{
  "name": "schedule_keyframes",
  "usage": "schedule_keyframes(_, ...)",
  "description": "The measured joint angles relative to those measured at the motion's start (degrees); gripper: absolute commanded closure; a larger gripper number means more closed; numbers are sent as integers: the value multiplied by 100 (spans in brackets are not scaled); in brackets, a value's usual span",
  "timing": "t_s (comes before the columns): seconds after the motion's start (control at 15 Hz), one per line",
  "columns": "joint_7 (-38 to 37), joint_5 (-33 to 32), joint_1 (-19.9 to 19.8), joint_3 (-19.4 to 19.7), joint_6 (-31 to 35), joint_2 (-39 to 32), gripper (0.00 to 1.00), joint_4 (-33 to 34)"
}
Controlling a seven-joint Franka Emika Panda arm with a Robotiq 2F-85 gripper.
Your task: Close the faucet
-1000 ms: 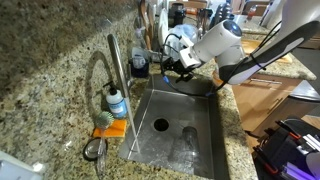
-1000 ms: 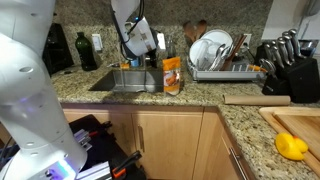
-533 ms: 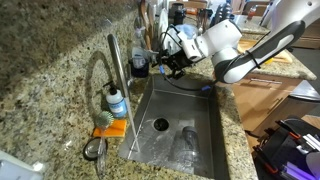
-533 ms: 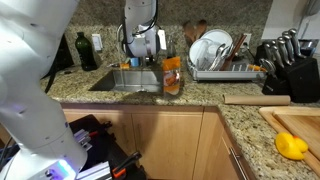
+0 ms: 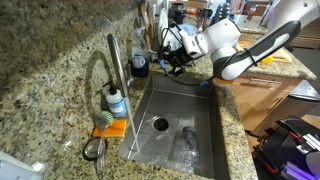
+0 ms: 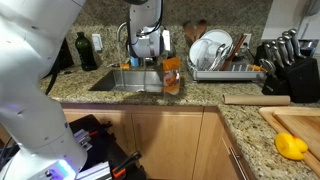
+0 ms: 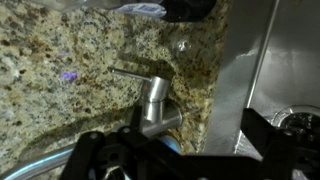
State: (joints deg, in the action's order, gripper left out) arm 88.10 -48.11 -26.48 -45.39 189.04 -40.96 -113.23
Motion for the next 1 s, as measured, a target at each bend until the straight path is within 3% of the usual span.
schedule_keyframes(0.2, -54, 321, 851, 860, -30, -176, 0, 764)
schedule_keyframes(0.33, -84, 520, 1255, 1142, -165, -593, 0, 1379)
schedule_keyframes(0.4, -84, 564, 1251, 970, -404, -912, 0, 1637)
schedule_keyframes(0.53, 79, 618, 988, 212, -983, -1649, 0, 2030)
schedule_keyframes(0.6, 148, 605, 951, 66, -1032, -1842, 0, 2127)
schedule_keyframes(1.0, 129, 560, 1016, 160, -919, -1818, 0, 2144)
